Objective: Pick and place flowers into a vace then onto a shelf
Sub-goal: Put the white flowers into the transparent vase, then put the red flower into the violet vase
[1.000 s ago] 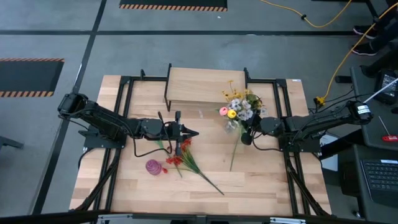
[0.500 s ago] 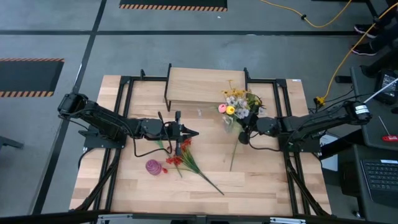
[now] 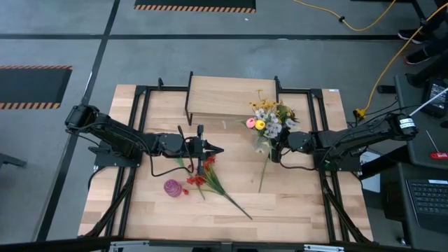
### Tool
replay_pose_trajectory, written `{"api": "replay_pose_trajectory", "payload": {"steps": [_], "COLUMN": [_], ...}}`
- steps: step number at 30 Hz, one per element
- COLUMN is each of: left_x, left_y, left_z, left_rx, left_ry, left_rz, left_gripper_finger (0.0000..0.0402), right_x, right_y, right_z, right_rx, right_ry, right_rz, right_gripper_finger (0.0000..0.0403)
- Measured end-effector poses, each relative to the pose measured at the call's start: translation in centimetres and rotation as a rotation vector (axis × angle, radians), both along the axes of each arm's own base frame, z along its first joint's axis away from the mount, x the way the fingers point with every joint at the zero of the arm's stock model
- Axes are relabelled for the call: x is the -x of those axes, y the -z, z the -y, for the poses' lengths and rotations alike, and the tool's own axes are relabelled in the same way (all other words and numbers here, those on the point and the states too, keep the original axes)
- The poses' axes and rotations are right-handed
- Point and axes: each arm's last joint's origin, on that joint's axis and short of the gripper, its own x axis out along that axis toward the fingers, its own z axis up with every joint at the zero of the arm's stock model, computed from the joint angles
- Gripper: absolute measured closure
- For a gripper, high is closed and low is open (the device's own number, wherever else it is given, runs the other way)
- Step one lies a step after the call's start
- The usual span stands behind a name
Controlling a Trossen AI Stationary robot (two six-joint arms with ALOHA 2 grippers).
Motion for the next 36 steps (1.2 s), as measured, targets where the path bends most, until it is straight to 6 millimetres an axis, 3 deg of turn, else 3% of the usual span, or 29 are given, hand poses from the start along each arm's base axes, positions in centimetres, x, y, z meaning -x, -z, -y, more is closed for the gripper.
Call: {"api": "replay_pose_trajectory", "payload": {"steps": [8, 16, 30, 36], "left_x": [0.0, 0.0, 1.0, 1.9], "left_y": [0.0, 0.0, -1.0, -1.3], "left_z": [0.0, 0.0, -0.2, -0.4], "left_rx": [0.000, 0.000, 0.030, 0.075], "left_ry": [0.000, 0.000, -0.004, -0.013], "left_rz": [0.000, 0.000, -0.011, -0.051], "left_gripper_finger": [0.0398, 0.0398, 0.0398, 0.0398], "right_x": [0.3, 1.1, 4.1, 4.4], "right_y": [-1.4, -2.6, -3.6, -3.9], "right_z": [0.0, 0.0, -0.1, -1.2], "right_rx": [0.006, -0.040, -0.164, -0.172], "right_ry": [-0.001, -0.030, -0.029, -0.102], "right_rz": [-0.024, -0.002, 0.030, 0.049], "right_gripper_finger": [0.0276, 0.0255, 0.0257, 0.0317]}}
